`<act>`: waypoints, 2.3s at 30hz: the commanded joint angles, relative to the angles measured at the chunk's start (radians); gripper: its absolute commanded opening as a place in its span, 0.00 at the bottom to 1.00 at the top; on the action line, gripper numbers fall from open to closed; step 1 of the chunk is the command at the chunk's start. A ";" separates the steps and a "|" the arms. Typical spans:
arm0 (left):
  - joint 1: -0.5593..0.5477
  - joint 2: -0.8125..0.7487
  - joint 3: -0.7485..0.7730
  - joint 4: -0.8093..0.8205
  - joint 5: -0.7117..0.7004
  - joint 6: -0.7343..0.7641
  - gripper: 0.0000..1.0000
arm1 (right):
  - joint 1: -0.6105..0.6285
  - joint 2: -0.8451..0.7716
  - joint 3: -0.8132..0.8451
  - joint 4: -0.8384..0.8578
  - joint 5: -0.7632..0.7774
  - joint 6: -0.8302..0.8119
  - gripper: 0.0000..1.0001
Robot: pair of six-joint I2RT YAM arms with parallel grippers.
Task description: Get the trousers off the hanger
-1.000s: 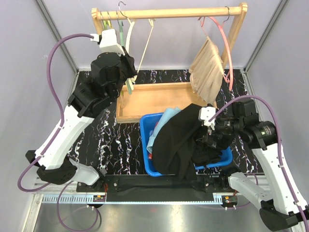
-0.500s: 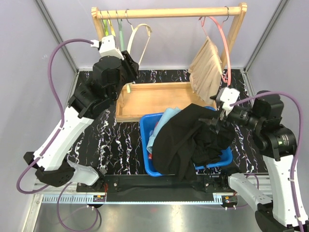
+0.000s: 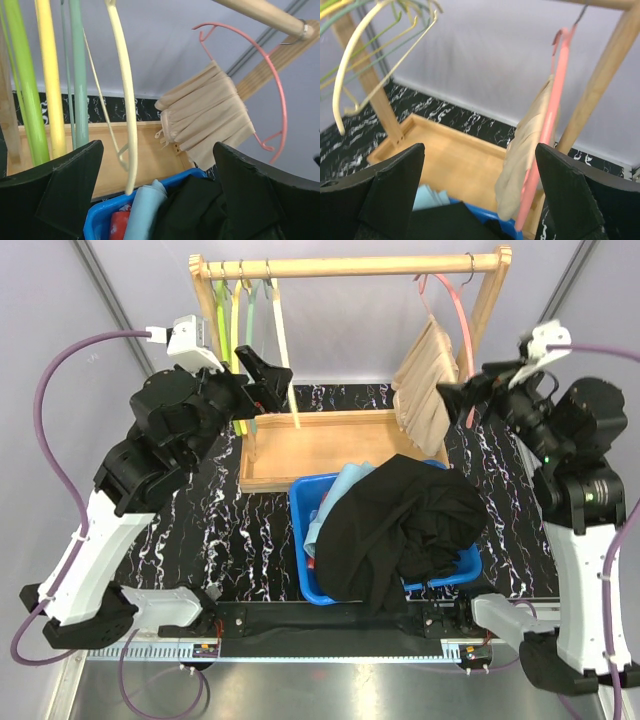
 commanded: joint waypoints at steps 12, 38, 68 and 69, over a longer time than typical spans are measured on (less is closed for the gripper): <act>0.000 -0.279 -0.255 0.232 0.138 0.266 0.99 | -0.117 0.415 0.458 -0.134 0.050 0.295 0.85; -0.089 -0.028 -0.228 0.462 0.483 0.496 0.99 | -0.125 0.669 0.864 -0.202 -0.093 0.224 0.00; -0.189 0.463 -0.157 0.850 0.333 0.682 0.99 | -0.125 0.428 0.546 0.011 -0.398 0.556 0.00; -0.189 0.475 -0.147 0.852 0.316 0.685 0.99 | -0.125 0.420 0.538 0.013 -0.401 0.560 0.00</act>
